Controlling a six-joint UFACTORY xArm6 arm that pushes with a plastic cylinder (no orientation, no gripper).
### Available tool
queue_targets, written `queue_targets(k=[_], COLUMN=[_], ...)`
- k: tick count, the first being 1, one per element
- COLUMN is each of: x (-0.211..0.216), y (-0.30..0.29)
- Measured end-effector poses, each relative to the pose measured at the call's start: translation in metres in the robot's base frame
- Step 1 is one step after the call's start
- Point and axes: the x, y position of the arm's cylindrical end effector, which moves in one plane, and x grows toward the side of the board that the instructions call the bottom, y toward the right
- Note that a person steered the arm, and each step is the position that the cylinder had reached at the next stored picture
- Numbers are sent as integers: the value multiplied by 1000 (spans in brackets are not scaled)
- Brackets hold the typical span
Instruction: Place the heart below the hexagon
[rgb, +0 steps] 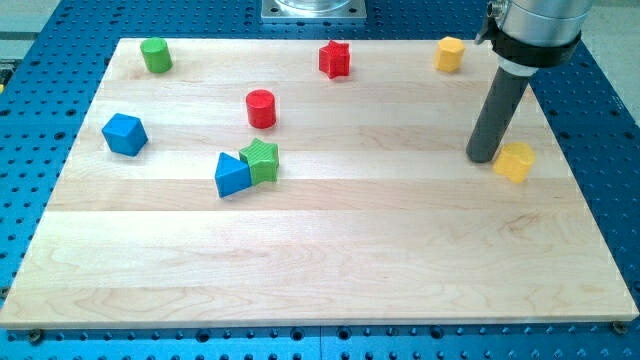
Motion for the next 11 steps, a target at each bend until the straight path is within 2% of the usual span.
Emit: queue_targets(k=[1, 3, 4, 5, 6, 7, 8, 9, 10, 11], x=[56, 85, 65, 32, 7, 42, 50, 18, 8, 15], y=[0, 12, 52, 60, 6, 6, -38, -27, -25, -65])
